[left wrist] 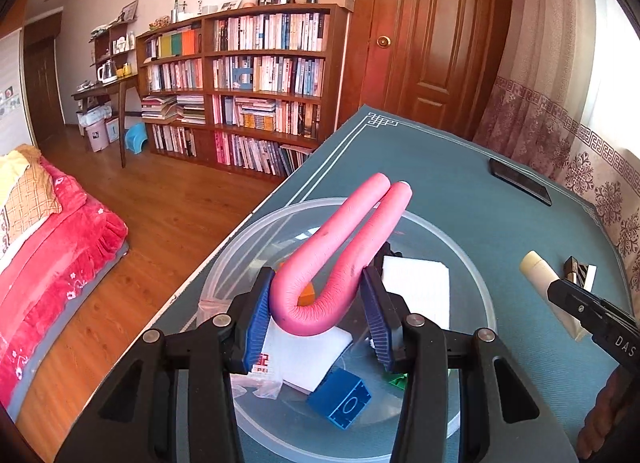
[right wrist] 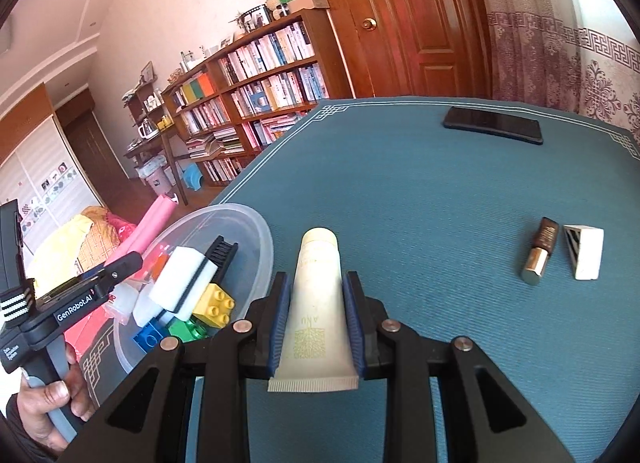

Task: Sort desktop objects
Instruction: 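Carry pink foam tube in left tool while right tool carries lotion tube to bowl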

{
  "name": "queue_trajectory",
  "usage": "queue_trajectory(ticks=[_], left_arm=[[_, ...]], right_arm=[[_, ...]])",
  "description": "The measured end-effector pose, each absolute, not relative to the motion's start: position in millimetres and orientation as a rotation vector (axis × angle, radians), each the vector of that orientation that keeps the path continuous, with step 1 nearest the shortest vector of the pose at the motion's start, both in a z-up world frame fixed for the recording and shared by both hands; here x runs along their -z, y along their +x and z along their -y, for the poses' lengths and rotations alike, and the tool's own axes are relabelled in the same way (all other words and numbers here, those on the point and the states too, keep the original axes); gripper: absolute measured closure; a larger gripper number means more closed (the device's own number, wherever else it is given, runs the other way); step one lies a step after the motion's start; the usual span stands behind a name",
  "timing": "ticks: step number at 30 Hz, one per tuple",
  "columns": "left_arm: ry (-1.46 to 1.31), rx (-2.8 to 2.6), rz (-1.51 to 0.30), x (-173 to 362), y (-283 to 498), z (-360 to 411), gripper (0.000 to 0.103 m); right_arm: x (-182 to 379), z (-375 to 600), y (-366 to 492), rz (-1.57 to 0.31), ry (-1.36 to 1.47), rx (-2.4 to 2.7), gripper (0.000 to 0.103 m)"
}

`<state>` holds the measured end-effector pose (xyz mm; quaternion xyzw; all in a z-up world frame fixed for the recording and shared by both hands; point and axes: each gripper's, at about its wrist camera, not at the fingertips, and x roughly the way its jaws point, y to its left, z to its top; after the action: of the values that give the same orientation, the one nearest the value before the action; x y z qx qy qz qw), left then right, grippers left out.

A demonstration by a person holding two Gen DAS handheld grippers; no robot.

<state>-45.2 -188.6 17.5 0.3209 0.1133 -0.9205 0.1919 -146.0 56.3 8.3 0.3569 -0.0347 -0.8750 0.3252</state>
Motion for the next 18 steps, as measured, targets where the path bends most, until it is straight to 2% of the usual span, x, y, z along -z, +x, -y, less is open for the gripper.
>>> queue_trajectory(ticks=[18], left_arm=[[0.906, 2.574, -0.342, -9, -50, 217, 0.056]], right_arm=[[3, 22, -151, 0.03, 0.988, 2.223, 0.072]])
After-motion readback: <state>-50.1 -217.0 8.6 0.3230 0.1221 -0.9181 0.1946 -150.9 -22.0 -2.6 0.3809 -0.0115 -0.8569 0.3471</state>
